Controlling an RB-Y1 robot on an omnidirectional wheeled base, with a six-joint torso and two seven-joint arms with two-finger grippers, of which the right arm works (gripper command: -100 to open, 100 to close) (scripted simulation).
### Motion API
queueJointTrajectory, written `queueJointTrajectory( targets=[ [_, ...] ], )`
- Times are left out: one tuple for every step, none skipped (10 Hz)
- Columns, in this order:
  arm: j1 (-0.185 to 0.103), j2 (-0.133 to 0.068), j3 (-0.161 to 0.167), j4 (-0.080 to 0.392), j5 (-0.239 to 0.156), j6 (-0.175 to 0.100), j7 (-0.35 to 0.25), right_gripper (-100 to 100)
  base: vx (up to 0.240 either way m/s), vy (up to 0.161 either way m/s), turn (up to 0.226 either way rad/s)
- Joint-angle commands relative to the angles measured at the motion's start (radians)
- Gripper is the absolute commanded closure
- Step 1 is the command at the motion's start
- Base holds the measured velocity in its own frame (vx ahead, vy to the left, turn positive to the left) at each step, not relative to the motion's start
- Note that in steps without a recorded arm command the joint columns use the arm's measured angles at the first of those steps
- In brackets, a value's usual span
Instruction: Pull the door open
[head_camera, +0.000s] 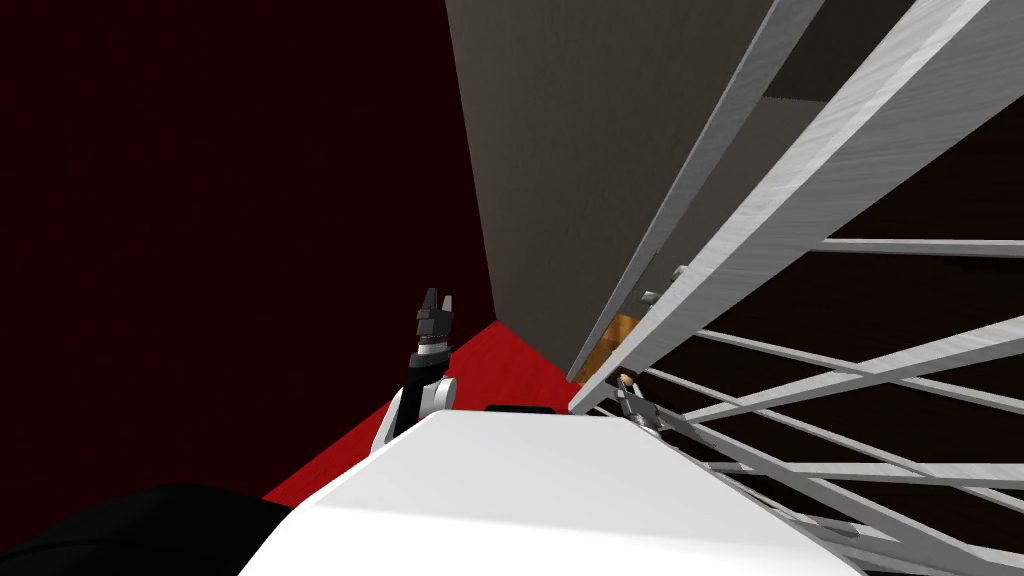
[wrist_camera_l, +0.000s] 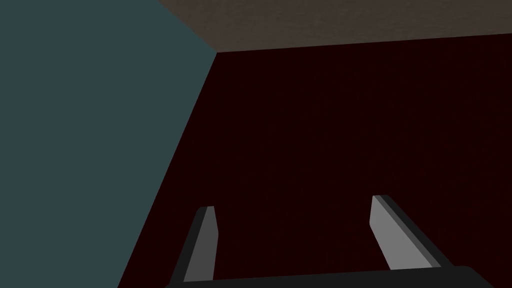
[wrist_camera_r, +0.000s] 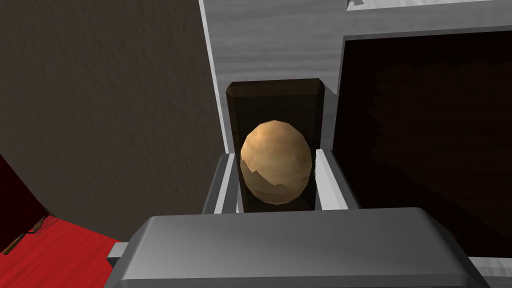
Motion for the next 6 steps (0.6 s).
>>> queueJointTrajectory(
  targets=[
    [0.007, -0.006, 0.028, 0.0, 0.018, -0.017, -0.016, 100, -0.231, 0.003, 0.046],
    [0.011, -0.011, 0.041, -0.005, 0.025, -0.022, -0.021, 100, -0.261, 0.0, 0.052],
    [0.007, -0.01, 0.031, -0.005, 0.019, -0.015, -0.014, 100, -0.122, 0.008, 0.02],
    [0.016, -0.017, 0.06, -0.012, 0.037, -0.029, -0.023, 100, -0.177, -0.046, 0.063],
    [0.02, -0.022, 0.073, -0.016, 0.046, -0.036, -0.027, 100, -0.222, -0.054, 0.082],
    [0.023, -0.027, 0.086, -0.019, 0.055, -0.045, -0.032, 100, -0.199, -0.013, 0.05]
  ],
)
